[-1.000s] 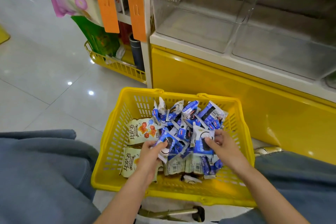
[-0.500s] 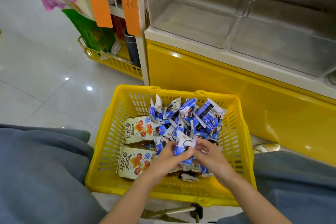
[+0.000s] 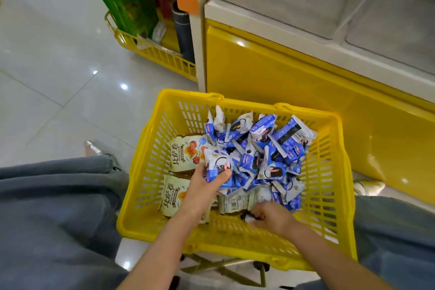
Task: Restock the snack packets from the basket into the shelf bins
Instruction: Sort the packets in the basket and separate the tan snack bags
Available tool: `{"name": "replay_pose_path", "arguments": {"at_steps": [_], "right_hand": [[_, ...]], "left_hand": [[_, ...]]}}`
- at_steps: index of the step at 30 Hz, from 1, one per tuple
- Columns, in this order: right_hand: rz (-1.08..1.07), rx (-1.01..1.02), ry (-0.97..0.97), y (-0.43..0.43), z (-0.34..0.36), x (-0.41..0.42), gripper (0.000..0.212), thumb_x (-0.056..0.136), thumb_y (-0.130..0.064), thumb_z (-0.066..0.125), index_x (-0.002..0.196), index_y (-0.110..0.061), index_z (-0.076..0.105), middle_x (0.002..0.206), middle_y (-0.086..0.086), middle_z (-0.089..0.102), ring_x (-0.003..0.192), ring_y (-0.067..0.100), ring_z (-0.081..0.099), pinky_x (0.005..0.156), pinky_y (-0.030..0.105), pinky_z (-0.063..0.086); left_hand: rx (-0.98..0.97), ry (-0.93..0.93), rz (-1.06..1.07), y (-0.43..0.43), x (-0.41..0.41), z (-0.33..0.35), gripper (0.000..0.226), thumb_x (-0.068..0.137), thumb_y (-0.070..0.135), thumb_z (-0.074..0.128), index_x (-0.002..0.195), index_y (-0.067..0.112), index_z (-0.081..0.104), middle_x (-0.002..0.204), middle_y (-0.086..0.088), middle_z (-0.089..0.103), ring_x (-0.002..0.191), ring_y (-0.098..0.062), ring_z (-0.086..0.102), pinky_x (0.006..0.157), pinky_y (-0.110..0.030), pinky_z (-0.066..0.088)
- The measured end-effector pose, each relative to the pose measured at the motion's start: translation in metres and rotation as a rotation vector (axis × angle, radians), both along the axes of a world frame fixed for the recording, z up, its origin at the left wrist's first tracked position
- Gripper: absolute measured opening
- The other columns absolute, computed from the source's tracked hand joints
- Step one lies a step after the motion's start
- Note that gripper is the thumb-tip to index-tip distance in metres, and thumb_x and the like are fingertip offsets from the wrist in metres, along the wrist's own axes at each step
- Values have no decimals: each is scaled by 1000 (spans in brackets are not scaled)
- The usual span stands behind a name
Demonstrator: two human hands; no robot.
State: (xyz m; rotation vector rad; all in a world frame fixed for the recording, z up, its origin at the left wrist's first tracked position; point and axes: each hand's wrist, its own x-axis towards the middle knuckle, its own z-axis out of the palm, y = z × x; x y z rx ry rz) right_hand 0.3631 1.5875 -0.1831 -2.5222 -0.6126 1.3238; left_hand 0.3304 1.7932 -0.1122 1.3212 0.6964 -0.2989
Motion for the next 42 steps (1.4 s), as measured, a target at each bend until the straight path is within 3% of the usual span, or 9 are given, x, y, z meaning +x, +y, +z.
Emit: {"name": "replay_pose_path", "arguments": {"at_steps": [6, 10, 13, 17, 26, 31, 35, 39, 42], "right_hand": [[312, -192, -177, 13, -8, 2, 27, 94, -36, 46, 98, -12, 59, 110, 9, 63, 102, 29, 59, 78, 36, 45], [228, -97, -202, 7, 6, 3, 18, 92, -18, 42, 97, -15, 59, 111, 7, 62, 97, 26, 59, 72, 34, 42], [108, 106, -270, -1, 33, 7, 22, 96, -24, 41, 110, -20, 59, 109, -4, 59, 91, 16, 60, 65, 24, 37], [39, 211, -413, -19, 73, 27, 21, 99, -29, 40, 111, -23, 56, 107, -7, 56, 87, 10, 58, 65, 18, 38], [-137, -233, -552, -54, 85, 89, 20, 97, -17, 45, 110, -19, 59, 113, 4, 63, 99, 24, 60, 77, 34, 49], [-131, 16, -770, -43, 84, 53, 26, 94, -19, 53, 119, -14, 55, 115, 4, 54, 105, 20, 51, 87, 28, 43], [-49, 217, -413, -22, 71, 19, 20, 93, -26, 54, 113, -23, 57, 110, -8, 55, 93, 5, 55, 75, 14, 40], [-87, 119, -128, -12, 33, 13, 47, 92, -24, 57, 136, -14, 43, 135, 2, 45, 122, 13, 44, 97, 17, 32], [-155, 17, -133, -21, 13, 19, 62, 90, -27, 60, 143, -11, 32, 145, 6, 37, 133, 18, 36, 109, 27, 31]], "left_hand": [[-4, 31, 4, 2, 6, 0, 31, 78, 32, 72, 90, 44, 45, 79, 32, 60, 73, 14, 63, 53, -8, 47], [6, 25, 52, 3, 12, 3, 36, 77, 35, 71, 103, 43, 46, 104, 20, 61, 95, 0, 63, 73, -20, 53], [6, -4, 48, 0, 14, 8, 66, 75, 40, 71, 133, 25, 42, 127, 4, 57, 112, -14, 59, 93, -36, 50], [-2, -47, 50, -6, 14, 13, 70, 76, 40, 70, 135, 23, 38, 125, 9, 56, 110, -12, 58, 86, -29, 51], [-28, -26, 7, -16, 3, 16, 29, 78, 33, 72, 89, 42, 47, 89, 32, 56, 78, 14, 61, 71, -18, 48], [-29, -25, 48, -10, 5, 18, 58, 78, 35, 71, 128, 25, 43, 121, 9, 57, 103, -11, 62, 76, -24, 52], [-20, -35, 90, -1, 5, 18, 49, 81, 32, 69, 124, 24, 47, 121, 6, 60, 104, -13, 63, 84, -32, 53], [-10, -27, 127, 7, 1, 13, 38, 81, 32, 68, 113, 28, 50, 109, 13, 64, 86, -1, 66, 63, -17, 50], [-3, -10, 137, 13, -3, 10, 38, 81, 32, 68, 114, 30, 51, 112, 7, 66, 93, -11, 67, 78, -31, 54]]}}
